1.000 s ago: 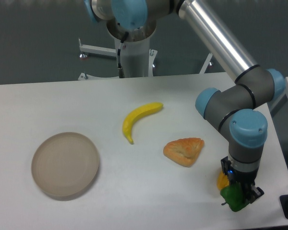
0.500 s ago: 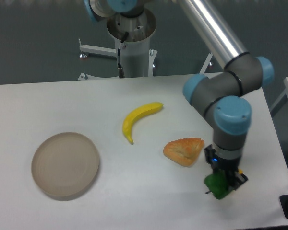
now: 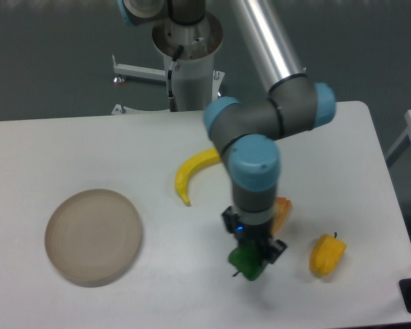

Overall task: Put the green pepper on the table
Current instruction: 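Carry the green pepper away from the yellow pepper toward the plate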

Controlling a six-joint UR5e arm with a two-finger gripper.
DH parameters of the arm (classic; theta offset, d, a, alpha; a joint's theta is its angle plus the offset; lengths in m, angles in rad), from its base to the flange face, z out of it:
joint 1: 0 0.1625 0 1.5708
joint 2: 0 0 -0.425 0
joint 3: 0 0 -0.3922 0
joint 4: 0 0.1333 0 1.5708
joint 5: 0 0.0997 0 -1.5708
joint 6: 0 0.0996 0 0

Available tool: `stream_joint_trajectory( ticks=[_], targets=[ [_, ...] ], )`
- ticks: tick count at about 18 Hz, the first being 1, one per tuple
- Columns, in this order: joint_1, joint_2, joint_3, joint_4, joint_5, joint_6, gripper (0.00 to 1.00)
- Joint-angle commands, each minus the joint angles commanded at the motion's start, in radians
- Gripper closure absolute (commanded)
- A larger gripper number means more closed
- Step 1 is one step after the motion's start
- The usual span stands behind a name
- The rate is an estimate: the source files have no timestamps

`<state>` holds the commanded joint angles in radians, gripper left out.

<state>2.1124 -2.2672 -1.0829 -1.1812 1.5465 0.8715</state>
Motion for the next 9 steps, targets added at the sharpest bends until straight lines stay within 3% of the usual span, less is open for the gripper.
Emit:
stream_joint_trajectory(
  ticks=[9],
  targets=[
    [-0.012,-0.054,-0.008,0.003,-0.057,-0.049,0.65]
  ],
)
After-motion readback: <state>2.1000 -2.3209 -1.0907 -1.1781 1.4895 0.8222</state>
